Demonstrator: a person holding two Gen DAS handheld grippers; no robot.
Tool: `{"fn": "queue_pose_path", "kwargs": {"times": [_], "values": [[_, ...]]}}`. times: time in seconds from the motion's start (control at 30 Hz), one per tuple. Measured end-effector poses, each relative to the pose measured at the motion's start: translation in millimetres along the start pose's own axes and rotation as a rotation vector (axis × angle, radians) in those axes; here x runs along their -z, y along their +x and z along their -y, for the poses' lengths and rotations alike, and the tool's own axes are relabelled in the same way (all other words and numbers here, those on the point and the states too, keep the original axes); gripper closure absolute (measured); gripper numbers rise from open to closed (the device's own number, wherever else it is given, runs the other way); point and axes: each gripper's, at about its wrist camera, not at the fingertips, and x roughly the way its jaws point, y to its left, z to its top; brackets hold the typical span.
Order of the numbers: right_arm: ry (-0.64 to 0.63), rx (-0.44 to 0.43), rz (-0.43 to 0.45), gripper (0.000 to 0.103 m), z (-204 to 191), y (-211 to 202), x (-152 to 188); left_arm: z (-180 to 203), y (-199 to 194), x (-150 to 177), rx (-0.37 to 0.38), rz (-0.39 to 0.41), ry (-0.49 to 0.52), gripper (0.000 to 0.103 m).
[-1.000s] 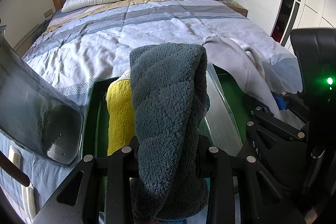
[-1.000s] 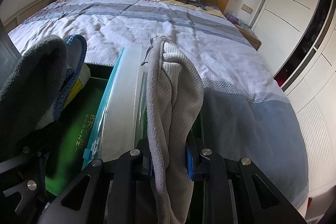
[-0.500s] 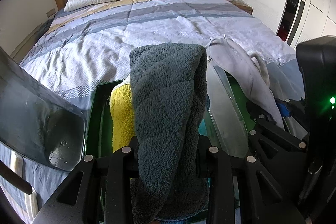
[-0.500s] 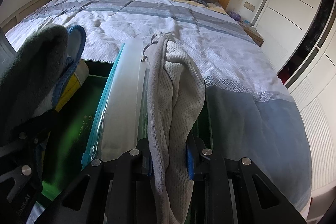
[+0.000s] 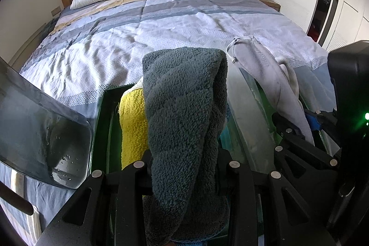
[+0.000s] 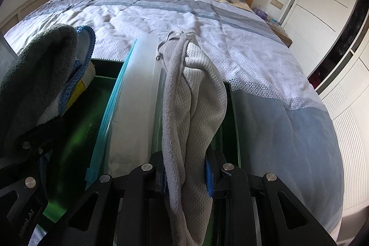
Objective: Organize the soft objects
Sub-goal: 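Lower the fleece towel and grey cloth bag into the green tray, then open the right tool to release the grey cloth bag into the tray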
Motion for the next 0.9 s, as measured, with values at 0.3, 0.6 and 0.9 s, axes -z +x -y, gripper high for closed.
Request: {"fn": "queue_pose_path", "kwargs": {"times": [0.3,0.6,0.9], "values": [[0.003,-0.003,-0.005,0.075,0,5,-1,-1,8,1,0.003,-0.028,-0.003,0.074],[0.016,-0.015,-0.004,0.069,2,6,-1,1,13,0,-0.002,-0.041,0.003,0.072],[0.022,-0.029,-0.002,0.059,2,5,-1,1,13,0,0.003,-0.042,0.003,0.072]]}}
